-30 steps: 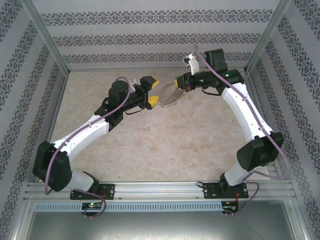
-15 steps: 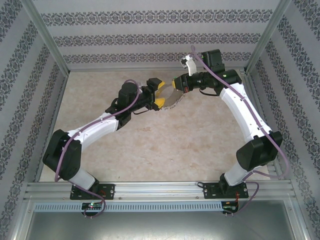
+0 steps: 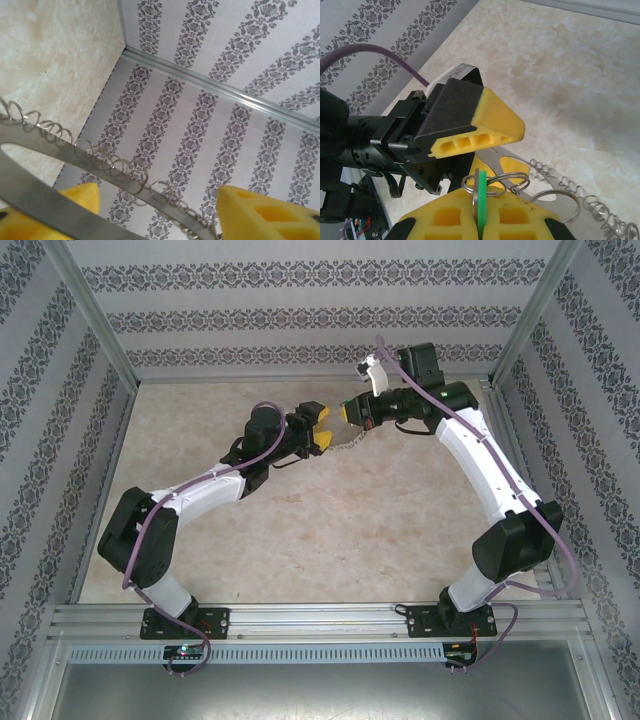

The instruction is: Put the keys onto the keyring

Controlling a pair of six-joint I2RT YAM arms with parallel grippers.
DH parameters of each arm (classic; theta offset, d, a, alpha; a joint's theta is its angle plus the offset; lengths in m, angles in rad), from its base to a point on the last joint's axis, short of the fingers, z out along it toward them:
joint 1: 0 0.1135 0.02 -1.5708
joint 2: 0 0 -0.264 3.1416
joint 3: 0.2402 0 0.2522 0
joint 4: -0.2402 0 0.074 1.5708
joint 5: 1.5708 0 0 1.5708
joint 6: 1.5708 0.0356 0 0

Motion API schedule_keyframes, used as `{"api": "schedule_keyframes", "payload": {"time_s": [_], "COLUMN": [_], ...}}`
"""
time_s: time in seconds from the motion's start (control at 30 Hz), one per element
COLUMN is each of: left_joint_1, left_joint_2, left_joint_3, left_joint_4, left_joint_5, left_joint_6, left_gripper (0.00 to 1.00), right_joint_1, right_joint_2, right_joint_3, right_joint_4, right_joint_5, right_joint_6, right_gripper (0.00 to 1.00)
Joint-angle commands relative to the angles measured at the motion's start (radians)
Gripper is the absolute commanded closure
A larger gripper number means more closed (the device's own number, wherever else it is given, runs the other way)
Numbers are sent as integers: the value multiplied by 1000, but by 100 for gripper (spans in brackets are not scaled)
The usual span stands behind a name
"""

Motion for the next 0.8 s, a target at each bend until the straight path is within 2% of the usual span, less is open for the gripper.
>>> {"api": "schedule_keyframes", "payload": {"time_s": [0.0,0.23,0.37,0.53,0.57,0.63,0.7,0.77], "left_joint_1": [-11,-11,-10,-10,-10,-11,-9,-6], "left_joint_2": [13,28,48,80,87,106,125,149], "left_joint_3": [19,33,49,78,84,98,116,144], "left_joint_4": [73,76,103,177,198,261,302,357], "left_joint_5": [-29,-48,-61,-104,-114,-132,-139,-128], "left_joint_6": [-13,4,27,105,118,160,200,253], "left_gripper": [46,75,99,100,100,100,100,100], "right_joint_1": [13,18,21,35,37,34,23,0], "right_joint_2": [-26,-37,-46,-75,-85,-120,-169,-220], "right_joint_3": [-13,-39,-58,-89,-99,-138,-188,-233], "right_joint_4": [40,53,65,78,79,101,130,158], "right_joint_5": [-35,-36,-37,-58,-66,-72,-81,-85], "right_joint_6": [-24,-21,-15,-6,-10,5,18,47], "right_gripper": [100,100,100,100,93,63,53,47]}}
